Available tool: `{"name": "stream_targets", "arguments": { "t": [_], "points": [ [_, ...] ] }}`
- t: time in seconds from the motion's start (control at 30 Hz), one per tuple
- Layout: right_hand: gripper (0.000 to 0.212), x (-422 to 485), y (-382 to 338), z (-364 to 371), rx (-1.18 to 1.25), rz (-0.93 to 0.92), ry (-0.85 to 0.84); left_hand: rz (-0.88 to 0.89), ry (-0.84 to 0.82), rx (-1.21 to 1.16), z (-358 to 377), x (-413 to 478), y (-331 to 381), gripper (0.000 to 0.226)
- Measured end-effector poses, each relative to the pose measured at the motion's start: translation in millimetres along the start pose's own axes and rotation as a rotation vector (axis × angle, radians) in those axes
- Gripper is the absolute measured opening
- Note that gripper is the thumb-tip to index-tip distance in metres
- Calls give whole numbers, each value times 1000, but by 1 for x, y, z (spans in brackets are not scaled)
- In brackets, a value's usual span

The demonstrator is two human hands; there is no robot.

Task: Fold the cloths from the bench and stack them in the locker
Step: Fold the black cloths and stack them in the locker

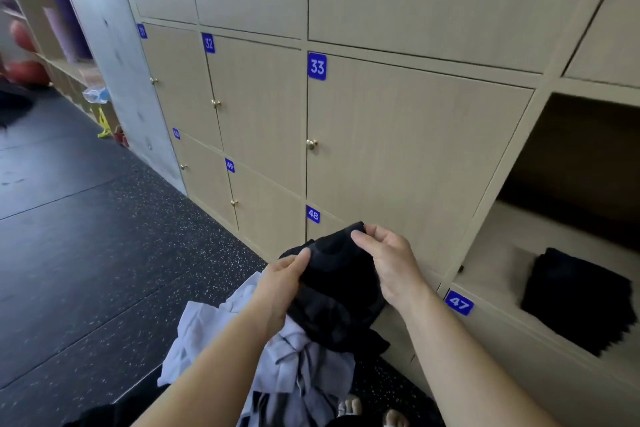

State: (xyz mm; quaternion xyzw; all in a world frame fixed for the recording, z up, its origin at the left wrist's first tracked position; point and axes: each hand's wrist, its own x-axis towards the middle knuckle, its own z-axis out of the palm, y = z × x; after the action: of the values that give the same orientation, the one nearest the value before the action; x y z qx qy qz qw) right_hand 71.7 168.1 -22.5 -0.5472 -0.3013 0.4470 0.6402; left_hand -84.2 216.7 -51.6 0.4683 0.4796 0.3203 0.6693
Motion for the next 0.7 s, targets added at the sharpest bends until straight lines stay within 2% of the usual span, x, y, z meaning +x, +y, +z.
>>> {"name": "stream_targets", "arguments": {
  "t": [0.1, 0.23, 0.4, 0.63, 0.7],
  "points": [
    [11, -22, -30, -5, -76, -108, 54, 142, 47, -124, 8, -22, 28, 29],
    [4, -46, -61, -11, -112, -233, 140, 331, 107, -78, 20, -53, 62, 38],
    [7, -72, -89, -18, -118, -312, 155, 309, -92, -60, 34, -82, 85, 19],
    [16, -94, -114, -36, -166, -363, 173, 389, -101, -34, 50, -108, 106, 28],
    [20, -97, -120, -40, -198, -372, 165, 441, -149, 16, 53, -113, 109, 31]
  ]
}}
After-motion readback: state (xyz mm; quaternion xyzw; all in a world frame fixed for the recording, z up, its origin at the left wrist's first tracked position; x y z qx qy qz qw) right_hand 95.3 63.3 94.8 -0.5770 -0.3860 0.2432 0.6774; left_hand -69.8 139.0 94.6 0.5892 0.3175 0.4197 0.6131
